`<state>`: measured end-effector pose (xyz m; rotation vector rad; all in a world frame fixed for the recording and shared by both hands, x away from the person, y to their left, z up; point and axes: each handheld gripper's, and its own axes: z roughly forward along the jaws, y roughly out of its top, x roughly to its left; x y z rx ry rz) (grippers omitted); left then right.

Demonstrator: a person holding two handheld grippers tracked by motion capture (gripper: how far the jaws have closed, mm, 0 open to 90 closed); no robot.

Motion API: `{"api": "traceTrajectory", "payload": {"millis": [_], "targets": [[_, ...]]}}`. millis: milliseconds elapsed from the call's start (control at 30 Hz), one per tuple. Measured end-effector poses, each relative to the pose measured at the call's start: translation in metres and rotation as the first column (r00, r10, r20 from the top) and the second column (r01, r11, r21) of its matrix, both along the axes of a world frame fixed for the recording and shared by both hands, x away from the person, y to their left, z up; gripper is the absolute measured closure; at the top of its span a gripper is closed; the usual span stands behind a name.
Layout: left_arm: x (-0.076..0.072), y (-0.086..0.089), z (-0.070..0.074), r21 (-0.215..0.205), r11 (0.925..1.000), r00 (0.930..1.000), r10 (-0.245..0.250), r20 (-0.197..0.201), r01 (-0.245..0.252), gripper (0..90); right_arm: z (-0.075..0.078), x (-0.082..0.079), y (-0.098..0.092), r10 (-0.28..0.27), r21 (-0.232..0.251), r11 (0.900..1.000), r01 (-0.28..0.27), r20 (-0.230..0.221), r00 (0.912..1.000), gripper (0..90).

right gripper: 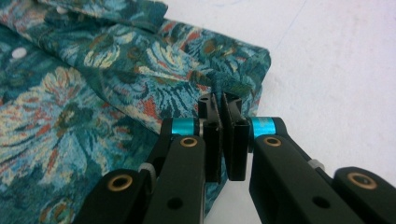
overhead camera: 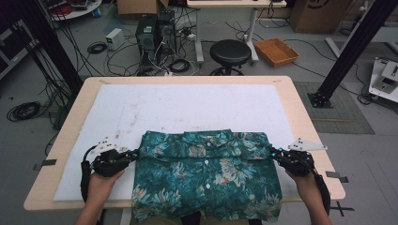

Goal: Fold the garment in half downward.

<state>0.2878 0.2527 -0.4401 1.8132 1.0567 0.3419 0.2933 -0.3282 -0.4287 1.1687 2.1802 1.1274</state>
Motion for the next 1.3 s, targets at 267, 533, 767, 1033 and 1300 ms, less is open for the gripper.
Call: {"api": "traceTrajectory", "payload": {"millis": [267, 533, 767, 1033, 1300], "targets": [[-0.013, 0.004, -0.003, 0.039, 0.9968, 0.9964, -0.068, -0.05, 0.07, 88.3, 0.0, -0.009, -0.003, 0.005, -0.005, 1.0, -0.005, -0.034, 0.9994, 88.0], [-0.01, 0.002, 0.017, -0.057, 0.9955, 0.9971, -0.076, -0.005, 0.075, 54.2, 0.014, -0.007, -0.006, -0.012, 0.025, 1.0, 0.013, -0.018, 0.9998, 60.9], [0.049, -0.016, 0.03, 0.005, 0.9979, 0.9971, 0.064, -0.041, -0.064, 36.6, 0.025, 0.021, -0.004, -0.104, 0.086, 0.991, 0.1, 0.034, 0.9941, 42.8], [0.078, -0.019, 0.004, 0.089, 0.9928, 0.9768, 0.096, -0.191, -0.08, 40.4, -0.004, 0.067, 0.008, -0.128, 0.039, 0.99, 0.133, -0.111, 0.9855, 43.4], [0.068, -0.011, -0.009, 0.068, 0.9967, 0.9816, 0.056, -0.183, -0.044, 81.7, -0.019, 0.068, 0.016, -0.06, -0.001, 0.998, 0.061, -0.155, 0.9861, 75.0]]}}
